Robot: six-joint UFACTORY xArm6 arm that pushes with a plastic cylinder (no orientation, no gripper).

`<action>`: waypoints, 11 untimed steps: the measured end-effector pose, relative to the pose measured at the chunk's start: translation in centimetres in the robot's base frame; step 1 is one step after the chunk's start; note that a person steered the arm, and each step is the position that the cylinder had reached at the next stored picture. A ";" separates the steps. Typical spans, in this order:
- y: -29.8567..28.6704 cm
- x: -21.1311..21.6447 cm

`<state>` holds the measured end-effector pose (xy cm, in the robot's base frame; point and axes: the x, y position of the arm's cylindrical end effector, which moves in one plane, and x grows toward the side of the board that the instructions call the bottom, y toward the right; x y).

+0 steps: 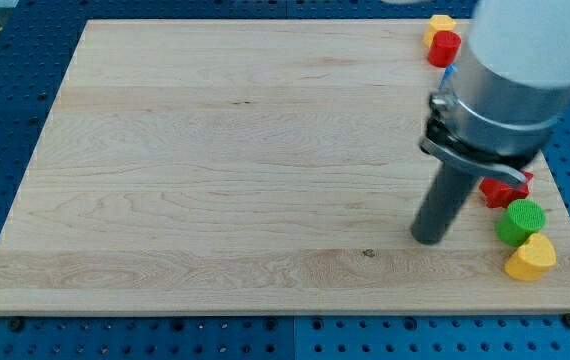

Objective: Move the arm towards the center of the board

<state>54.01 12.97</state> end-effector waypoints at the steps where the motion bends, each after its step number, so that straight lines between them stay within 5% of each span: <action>1: -2.2 -1.9; 2: -2.2 -1.9; 4: -2.2 6.3; 6: -2.2 7.5; 9: -17.0 -3.4; 11: -17.0 -3.4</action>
